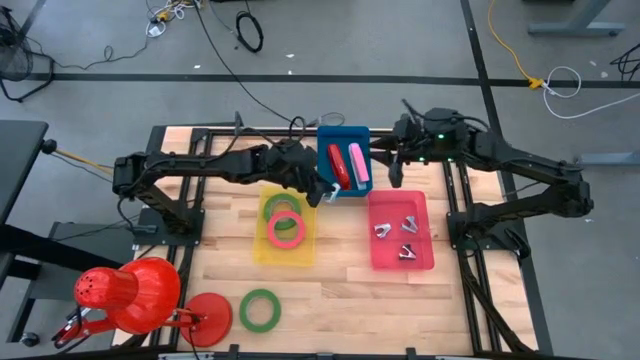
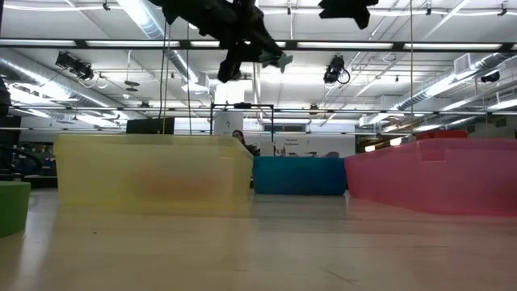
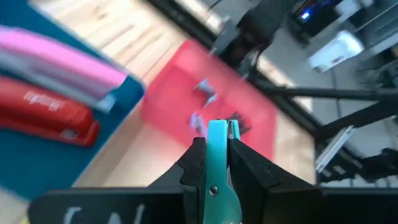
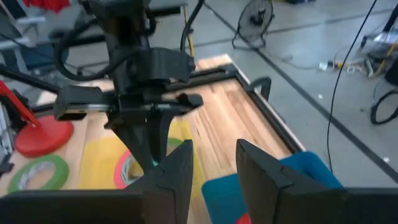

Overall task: Pick and place Stapler, Stapler remover, tape
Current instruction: Put the light blue staple remover into the red bin

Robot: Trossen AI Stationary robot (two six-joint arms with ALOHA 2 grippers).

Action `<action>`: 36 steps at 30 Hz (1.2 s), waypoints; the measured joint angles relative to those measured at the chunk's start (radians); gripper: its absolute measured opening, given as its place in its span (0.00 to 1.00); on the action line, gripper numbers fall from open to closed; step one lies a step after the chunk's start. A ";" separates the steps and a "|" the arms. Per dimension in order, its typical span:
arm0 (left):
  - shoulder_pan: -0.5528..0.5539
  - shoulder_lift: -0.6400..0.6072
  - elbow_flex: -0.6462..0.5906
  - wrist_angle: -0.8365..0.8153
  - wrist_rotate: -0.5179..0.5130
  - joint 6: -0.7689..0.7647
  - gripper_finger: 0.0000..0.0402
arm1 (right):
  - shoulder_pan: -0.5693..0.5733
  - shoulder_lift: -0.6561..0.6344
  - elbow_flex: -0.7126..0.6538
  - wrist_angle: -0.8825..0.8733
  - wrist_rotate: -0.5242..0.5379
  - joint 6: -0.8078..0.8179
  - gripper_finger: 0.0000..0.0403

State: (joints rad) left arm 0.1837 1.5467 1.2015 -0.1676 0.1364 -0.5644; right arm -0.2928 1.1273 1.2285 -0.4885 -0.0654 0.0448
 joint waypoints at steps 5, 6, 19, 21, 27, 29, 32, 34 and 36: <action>-0.005 0.000 0.000 0.110 -0.009 0.001 0.15 | 0.000 -0.063 0.000 -0.002 -0.002 0.000 0.30; -0.005 0.000 0.000 0.129 -0.009 0.005 0.15 | 0.000 -0.075 0.000 -0.006 -0.003 0.000 0.30; -0.013 0.039 0.000 0.332 0.003 0.008 0.15 | 0.000 -0.137 0.000 -0.044 -0.003 0.000 0.30; -0.017 0.040 -0.001 0.332 -0.002 0.009 0.15 | 0.000 -0.137 0.000 -0.053 -0.003 0.001 0.30; -0.020 0.042 -0.001 0.401 -0.006 0.073 0.15 | 0.000 -0.137 0.000 -0.071 -0.057 0.031 0.30; -0.019 0.042 -0.001 0.436 -0.008 0.102 0.15 | 0.000 -0.137 0.000 -0.071 -0.100 0.052 0.30; -0.019 0.041 -0.001 0.473 -0.009 0.133 0.15 | 0.000 -0.131 0.000 -0.070 -0.135 0.103 0.30; -0.016 0.041 0.000 0.473 -0.008 0.135 0.15 | 0.000 -0.123 0.000 -0.070 -0.137 0.138 0.30; -0.017 0.041 0.000 0.468 -0.008 0.134 0.15 | 0.000 -0.114 0.000 -0.070 -0.138 0.155 0.30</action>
State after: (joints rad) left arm 0.1669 1.5879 1.2011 0.3008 0.1280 -0.4301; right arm -0.2932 1.0136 1.2289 -0.5587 -0.2031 0.1994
